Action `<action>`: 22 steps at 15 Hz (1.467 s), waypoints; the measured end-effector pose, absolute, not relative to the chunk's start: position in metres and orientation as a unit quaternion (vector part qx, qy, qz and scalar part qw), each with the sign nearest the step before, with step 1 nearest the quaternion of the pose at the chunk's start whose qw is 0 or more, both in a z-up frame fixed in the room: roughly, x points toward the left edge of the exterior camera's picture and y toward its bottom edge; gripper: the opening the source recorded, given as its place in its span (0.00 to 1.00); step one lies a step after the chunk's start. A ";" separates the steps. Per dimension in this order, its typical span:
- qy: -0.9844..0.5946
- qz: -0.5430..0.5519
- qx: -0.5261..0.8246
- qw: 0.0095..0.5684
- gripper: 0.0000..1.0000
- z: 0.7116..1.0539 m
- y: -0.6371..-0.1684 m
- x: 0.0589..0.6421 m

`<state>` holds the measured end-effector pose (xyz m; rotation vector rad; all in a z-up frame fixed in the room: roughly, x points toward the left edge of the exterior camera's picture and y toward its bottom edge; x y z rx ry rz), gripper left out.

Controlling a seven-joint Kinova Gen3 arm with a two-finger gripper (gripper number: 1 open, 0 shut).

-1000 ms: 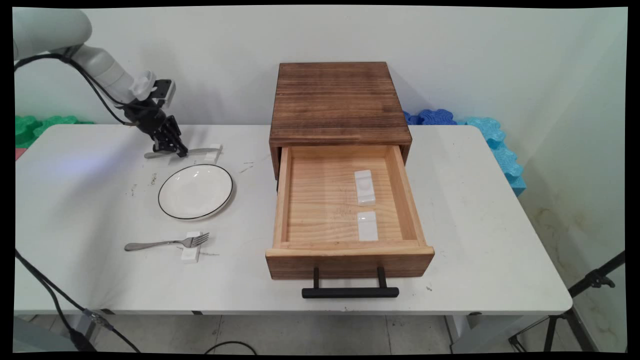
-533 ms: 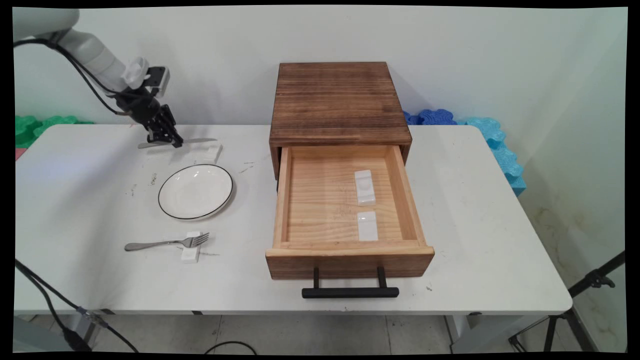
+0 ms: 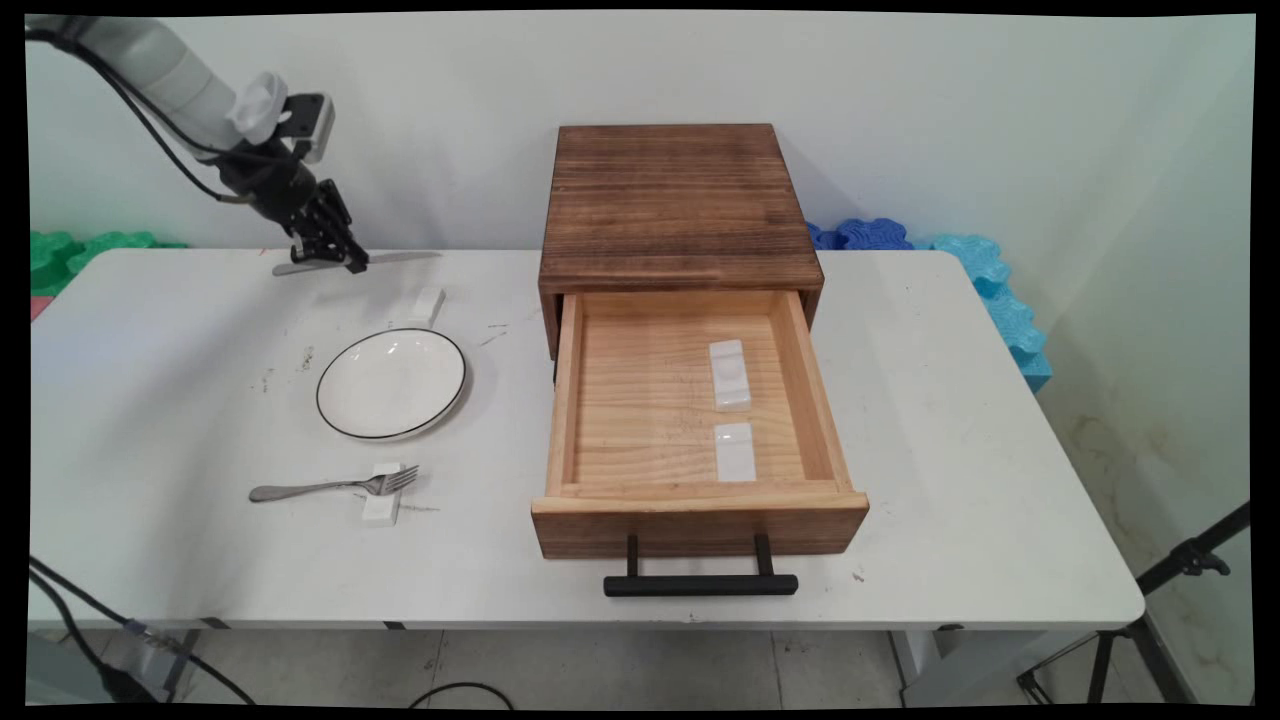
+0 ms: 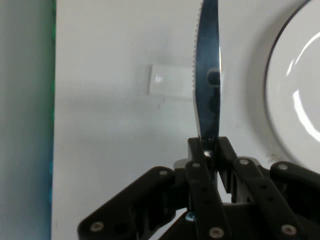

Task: Place the picked object into the drawer

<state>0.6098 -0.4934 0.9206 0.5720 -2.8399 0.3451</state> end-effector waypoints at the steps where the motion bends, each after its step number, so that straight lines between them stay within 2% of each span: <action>1: -0.967 0.119 0.194 0.114 0.00 0.927 -0.490 0.602; 13: -0.960 0.135 0.185 0.164 0.00 0.986 -0.459 0.482; 22: -0.958 0.140 0.165 0.187 0.00 0.993 -0.447 0.398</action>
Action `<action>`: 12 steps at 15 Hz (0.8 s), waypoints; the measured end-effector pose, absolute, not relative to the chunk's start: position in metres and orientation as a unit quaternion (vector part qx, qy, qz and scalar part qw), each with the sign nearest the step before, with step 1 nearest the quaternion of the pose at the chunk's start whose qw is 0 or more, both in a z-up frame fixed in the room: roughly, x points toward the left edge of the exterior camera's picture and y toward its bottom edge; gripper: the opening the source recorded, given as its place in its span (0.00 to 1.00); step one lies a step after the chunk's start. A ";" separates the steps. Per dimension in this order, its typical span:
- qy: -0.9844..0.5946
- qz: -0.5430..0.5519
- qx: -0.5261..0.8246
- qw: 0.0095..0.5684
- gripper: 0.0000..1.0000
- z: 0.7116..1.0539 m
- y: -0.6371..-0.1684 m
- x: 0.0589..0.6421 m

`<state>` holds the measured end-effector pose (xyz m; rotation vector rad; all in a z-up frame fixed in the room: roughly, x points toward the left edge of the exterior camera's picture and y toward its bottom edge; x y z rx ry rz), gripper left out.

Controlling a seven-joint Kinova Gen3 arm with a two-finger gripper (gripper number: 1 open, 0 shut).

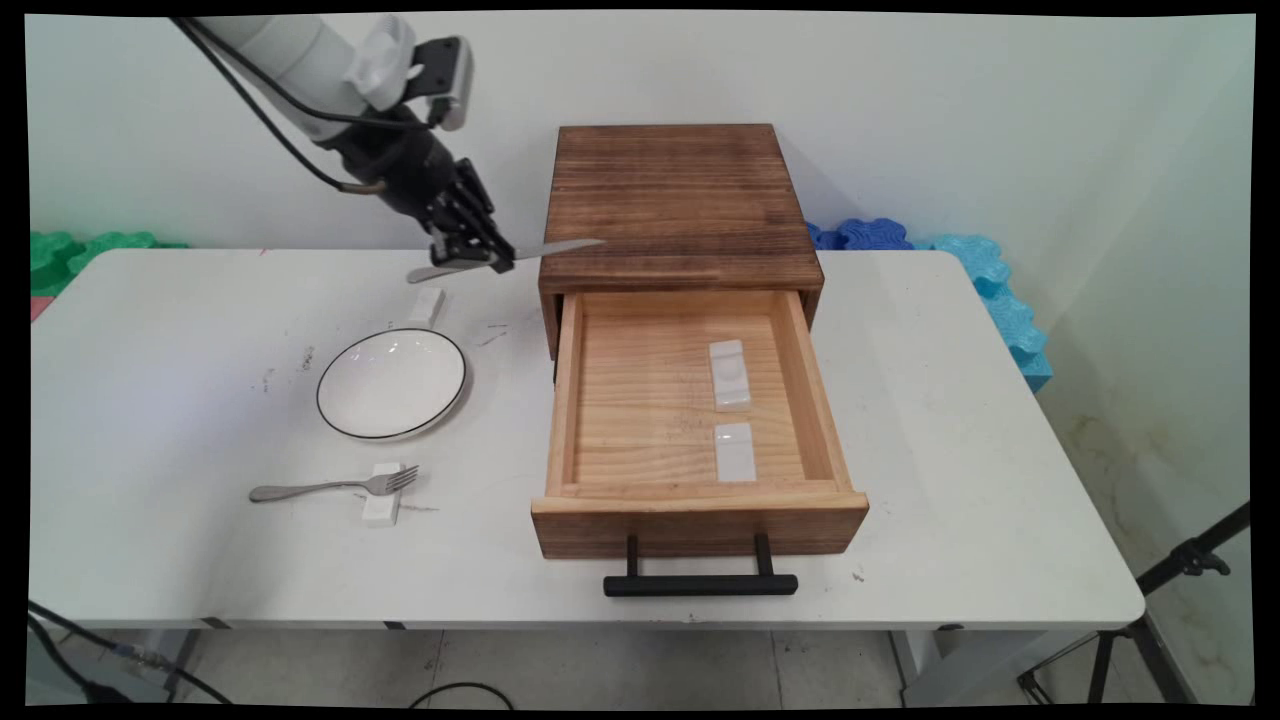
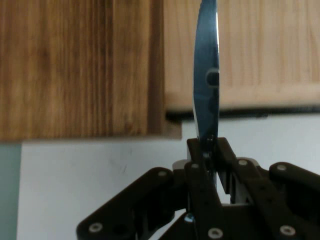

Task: Place the picked object into the drawer

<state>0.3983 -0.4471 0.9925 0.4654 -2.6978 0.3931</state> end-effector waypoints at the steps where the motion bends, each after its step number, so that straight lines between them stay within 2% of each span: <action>1: -0.958 0.141 0.162 0.188 0.00 0.991 -0.447 0.390; 12: -0.958 0.155 0.134 0.202 0.00 0.963 -0.456 0.298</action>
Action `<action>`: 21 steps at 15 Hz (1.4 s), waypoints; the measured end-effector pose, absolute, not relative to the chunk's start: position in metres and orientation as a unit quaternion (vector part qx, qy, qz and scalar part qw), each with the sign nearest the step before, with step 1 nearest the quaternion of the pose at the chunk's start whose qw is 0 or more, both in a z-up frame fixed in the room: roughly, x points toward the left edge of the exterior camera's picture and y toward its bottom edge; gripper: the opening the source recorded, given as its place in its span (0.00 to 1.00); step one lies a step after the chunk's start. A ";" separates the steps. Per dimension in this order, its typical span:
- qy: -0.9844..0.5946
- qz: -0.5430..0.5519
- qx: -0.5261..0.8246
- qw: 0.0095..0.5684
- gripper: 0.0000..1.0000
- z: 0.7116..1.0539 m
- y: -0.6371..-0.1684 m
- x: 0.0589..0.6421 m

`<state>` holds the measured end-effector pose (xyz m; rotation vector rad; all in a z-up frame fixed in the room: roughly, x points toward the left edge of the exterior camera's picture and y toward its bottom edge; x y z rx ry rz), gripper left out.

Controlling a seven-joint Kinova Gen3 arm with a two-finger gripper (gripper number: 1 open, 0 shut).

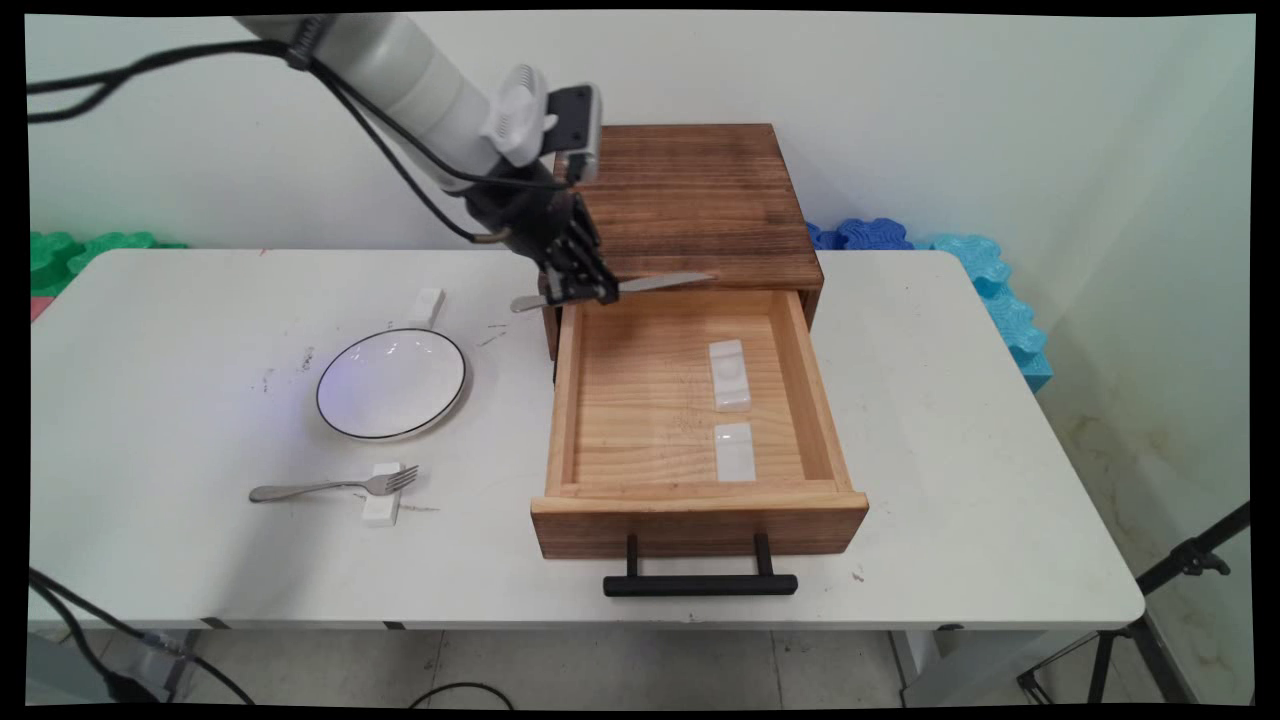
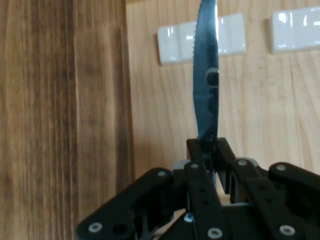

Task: Place the picked object into the drawer

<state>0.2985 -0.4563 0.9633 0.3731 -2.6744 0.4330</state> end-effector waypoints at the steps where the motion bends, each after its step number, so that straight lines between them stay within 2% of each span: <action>1: -0.958 0.156 0.132 0.202 0.00 0.960 -0.458 0.292; 21: -0.959 0.167 0.119 0.197 0.00 0.903 -0.490 0.224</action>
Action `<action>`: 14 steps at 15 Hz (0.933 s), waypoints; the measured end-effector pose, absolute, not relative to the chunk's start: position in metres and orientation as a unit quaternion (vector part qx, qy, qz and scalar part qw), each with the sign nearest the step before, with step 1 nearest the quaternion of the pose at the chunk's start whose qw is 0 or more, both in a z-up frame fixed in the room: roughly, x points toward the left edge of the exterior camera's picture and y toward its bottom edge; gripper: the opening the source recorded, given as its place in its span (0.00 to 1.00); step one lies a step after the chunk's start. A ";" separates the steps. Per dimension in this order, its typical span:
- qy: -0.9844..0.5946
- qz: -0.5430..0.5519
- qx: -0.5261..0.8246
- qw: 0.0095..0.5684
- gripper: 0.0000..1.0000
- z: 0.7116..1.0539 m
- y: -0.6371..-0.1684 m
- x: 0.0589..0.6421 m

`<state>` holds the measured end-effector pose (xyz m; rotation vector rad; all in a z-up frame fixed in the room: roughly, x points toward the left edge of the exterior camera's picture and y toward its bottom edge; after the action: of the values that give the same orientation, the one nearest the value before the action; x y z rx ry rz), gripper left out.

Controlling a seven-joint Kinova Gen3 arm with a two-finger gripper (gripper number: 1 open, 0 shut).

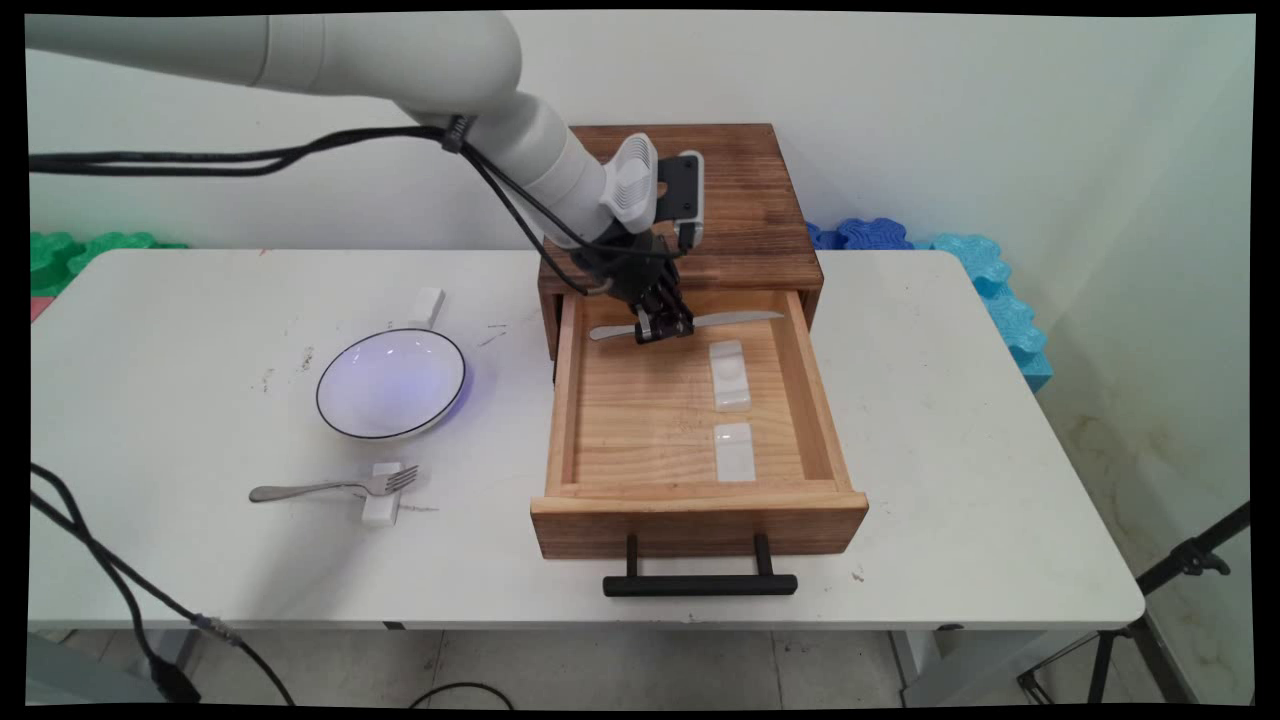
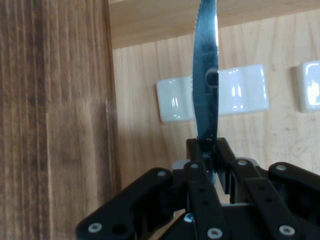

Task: Place the picked object into the drawer

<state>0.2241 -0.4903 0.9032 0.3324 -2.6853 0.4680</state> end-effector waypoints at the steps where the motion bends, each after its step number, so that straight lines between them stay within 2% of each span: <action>1: -0.959 0.166 0.120 0.197 0.00 0.900 -0.491 0.223; 14: -0.960 0.154 0.130 0.197 0.00 0.863 -0.499 0.218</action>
<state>0.2177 -0.4989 0.8630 0.3644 -2.6875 0.4303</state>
